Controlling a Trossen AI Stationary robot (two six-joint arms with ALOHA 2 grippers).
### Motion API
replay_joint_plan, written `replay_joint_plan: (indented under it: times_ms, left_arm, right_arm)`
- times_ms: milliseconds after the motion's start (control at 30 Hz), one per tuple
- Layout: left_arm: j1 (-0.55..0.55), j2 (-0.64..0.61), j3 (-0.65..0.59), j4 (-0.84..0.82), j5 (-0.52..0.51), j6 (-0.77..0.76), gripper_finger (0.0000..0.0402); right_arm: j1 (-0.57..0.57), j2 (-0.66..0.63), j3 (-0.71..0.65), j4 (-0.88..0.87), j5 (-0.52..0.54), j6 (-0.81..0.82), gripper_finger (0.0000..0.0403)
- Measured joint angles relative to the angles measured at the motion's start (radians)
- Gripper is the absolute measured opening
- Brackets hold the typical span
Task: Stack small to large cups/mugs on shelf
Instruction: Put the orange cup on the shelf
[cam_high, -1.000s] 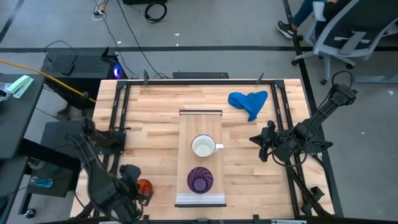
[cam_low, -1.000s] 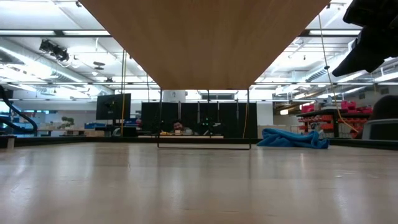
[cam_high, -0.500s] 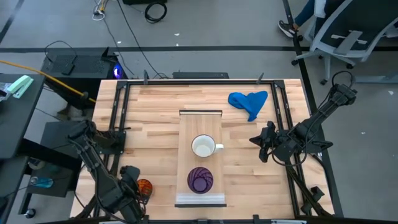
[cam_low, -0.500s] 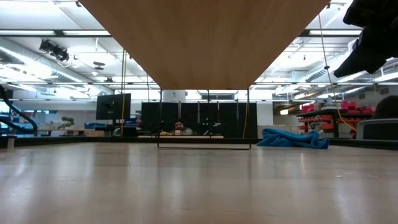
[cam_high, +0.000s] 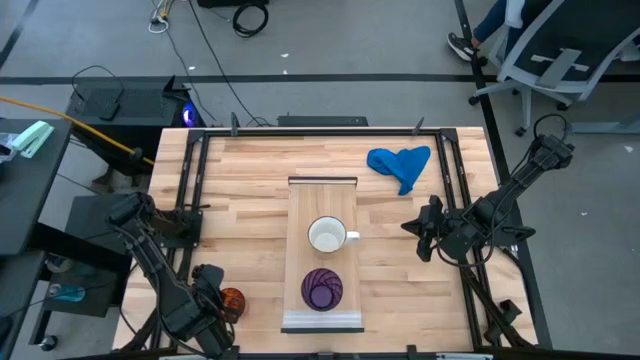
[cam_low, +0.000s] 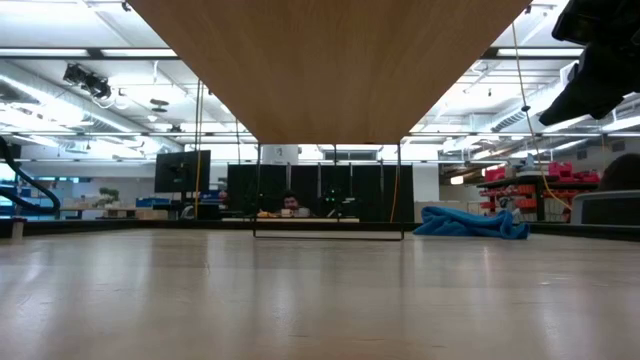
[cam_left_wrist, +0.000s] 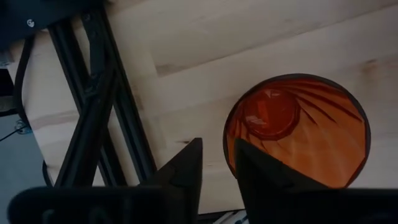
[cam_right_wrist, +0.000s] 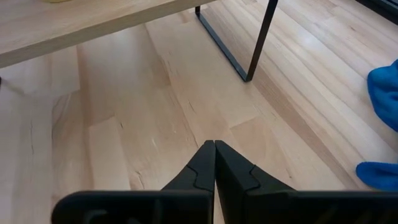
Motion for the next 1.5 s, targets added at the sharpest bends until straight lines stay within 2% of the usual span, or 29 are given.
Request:
replay_joint_plan:
  times_ms: [233, 533, 667, 833, 1133, 1500]
  left_arm:
    - [0.000, 0.000, 0.000, 0.018, -0.001, -0.011, 0.0125]
    - [0.000, -0.001, -0.008, 0.102, -0.007, -0.024, 0.0119]
    - [0.000, -0.001, 0.004, 0.180, -0.014, 0.061, 0.0121]
    - [0.007, 0.001, 0.004, 0.256, -0.078, 0.224, 0.0119]
    - [0.058, 0.007, 0.004, 0.350, -0.081, 0.398, 0.0112]
    - [0.084, 0.009, -0.006, 0.337, -0.035, 0.386, 0.0118]
  right_arm:
    - [0.000, 0.000, 0.000, 0.000, -0.007, 0.000, 0.0014]
    - [0.000, 0.000, 0.000, 0.000, -0.014, 0.000, 0.0014]
    - [0.000, 0.000, 0.000, 0.000, -0.025, -0.001, 0.0014]
    - [0.000, 0.000, 0.000, 0.000, -0.025, 0.000, 0.0014]
    - [0.000, 0.000, 0.000, 0.000, -0.033, 0.008, 0.0014]
    - [0.000, 0.000, 0.000, 0.000, -0.033, 0.010, 0.0014]
